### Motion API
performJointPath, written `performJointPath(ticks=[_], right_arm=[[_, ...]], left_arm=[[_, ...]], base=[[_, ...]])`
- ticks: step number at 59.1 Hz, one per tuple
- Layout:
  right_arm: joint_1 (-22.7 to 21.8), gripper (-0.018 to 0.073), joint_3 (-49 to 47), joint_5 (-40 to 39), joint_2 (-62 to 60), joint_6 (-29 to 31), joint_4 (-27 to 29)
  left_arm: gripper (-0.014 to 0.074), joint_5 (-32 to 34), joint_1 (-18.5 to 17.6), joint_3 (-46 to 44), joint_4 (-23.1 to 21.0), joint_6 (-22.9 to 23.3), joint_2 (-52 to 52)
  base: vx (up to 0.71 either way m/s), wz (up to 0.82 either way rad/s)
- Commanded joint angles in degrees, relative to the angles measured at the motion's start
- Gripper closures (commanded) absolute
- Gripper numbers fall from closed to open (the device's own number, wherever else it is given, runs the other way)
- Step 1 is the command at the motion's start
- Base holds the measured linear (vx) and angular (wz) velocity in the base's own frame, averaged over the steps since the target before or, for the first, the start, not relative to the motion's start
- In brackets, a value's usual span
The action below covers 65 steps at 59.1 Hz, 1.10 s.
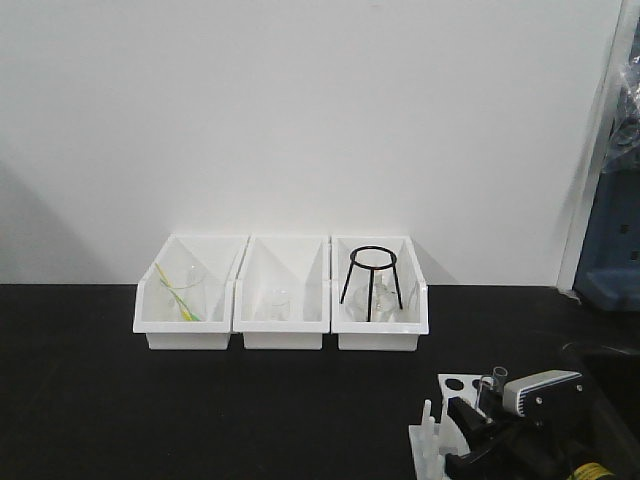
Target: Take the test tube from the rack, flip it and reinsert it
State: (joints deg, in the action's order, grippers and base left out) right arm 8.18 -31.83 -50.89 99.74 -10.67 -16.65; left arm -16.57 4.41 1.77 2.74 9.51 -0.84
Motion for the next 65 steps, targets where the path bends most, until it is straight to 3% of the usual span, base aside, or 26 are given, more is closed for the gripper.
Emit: performJointPath(ticks=[1,11,19,29,31,34,41,65], right_arm=[[-0.2,0.0144,-1.0,-6.3,-2.4,0.5,-0.1],[-0.2,0.0062,-1.0,-4.9,-7.0,0.5,0.3],[-0.2,0.0054,-1.0,0.2,-14.4,0.5,0.6],[-0.2,0.0054,-1.2,10.9,-26.7,0.2,0.6],[-0.2,0.0056,-1.2,18.3,-33.1,-0.6,0.6],[-0.2,0.0055,-1.2,22.9,-36.3,-1.6,0.6],[-0.2,0.0055,-1.2,28.5,-42.0,-3.0,1.0],[-0.2,0.0055,-1.2,29.3,-46.1,-2.5,1.0]], left_arm=[[0.0603,5.0,-0.4,0.1,-0.2,0.0,-0.7],[0.0603,5.0,-0.4,0.1,-0.2,0.0,-0.7],[0.0603,5.0,-0.4,0.1,-0.2,0.0,-0.7],[0.0603,5.0,-0.4,0.1,-0.2,0.0,-0.7],[0.0603,5.0,-0.4,0.1,-0.2,0.0,-0.7],[0.0603,5.0,-0.4,0.1,-0.2,0.0,-0.7],[0.0603,5.0,-0.4,0.1,-0.2,0.0,-0.7],[0.0603,5.0,-0.4,0.1,-0.2,0.0,-0.7]], base=[[0.0,0.0],[0.0,0.0],[0.0,0.0],[0.0,0.0],[0.0,0.0],[0.0,0.0],[0.0,0.0],[0.0,0.0]])
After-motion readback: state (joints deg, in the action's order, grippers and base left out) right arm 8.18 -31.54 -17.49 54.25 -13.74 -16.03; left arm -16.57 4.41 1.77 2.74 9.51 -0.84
